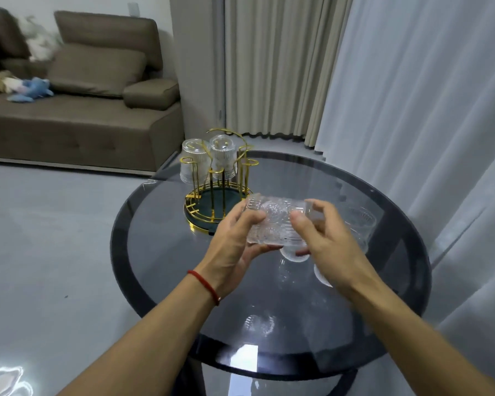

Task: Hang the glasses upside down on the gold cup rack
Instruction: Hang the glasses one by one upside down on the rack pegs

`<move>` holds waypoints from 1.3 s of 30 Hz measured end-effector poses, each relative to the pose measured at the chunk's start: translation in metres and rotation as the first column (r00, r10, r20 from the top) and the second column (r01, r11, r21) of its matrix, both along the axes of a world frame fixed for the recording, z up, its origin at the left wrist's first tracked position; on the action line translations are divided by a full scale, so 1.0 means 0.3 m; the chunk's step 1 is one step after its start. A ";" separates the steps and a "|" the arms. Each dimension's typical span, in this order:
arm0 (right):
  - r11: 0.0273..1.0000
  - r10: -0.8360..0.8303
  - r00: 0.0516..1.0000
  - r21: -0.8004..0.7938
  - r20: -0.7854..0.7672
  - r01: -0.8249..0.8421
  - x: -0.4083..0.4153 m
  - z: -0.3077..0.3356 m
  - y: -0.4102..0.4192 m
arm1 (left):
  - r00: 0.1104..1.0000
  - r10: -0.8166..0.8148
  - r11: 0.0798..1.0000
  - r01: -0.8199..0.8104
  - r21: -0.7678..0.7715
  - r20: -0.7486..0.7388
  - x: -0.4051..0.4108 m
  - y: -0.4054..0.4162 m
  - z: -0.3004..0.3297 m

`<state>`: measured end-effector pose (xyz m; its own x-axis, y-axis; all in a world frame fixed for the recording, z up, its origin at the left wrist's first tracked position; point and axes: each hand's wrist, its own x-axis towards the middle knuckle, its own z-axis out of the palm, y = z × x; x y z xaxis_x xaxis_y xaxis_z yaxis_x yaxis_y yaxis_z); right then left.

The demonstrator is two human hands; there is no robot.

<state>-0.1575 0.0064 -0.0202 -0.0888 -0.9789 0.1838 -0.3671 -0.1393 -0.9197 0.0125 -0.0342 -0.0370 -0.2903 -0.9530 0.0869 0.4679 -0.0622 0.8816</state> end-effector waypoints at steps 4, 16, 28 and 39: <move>0.983 -0.147 0.988 -0.117 -0.045 0.141 0.013 0.086 -0.111 | 0.740 0.390 0.920 -0.294 -0.258 0.548 0.063 -0.091 -0.096; 0.969 -0.227 0.934 -0.161 -0.275 0.188 0.036 0.378 -0.682 | -0.111 0.491 0.870 0.024 -0.492 0.864 0.097 -0.213 -0.363; 0.997 0.075 0.845 0.023 -0.529 -0.074 0.122 0.380 -0.864 | -0.141 0.496 0.867 0.026 -0.498 0.857 0.086 -0.213 -0.378; 0.961 0.278 0.755 0.177 -0.594 -0.214 0.107 0.306 -0.930 | -0.129 0.498 0.866 0.023 -0.499 0.858 0.081 -0.210 -0.381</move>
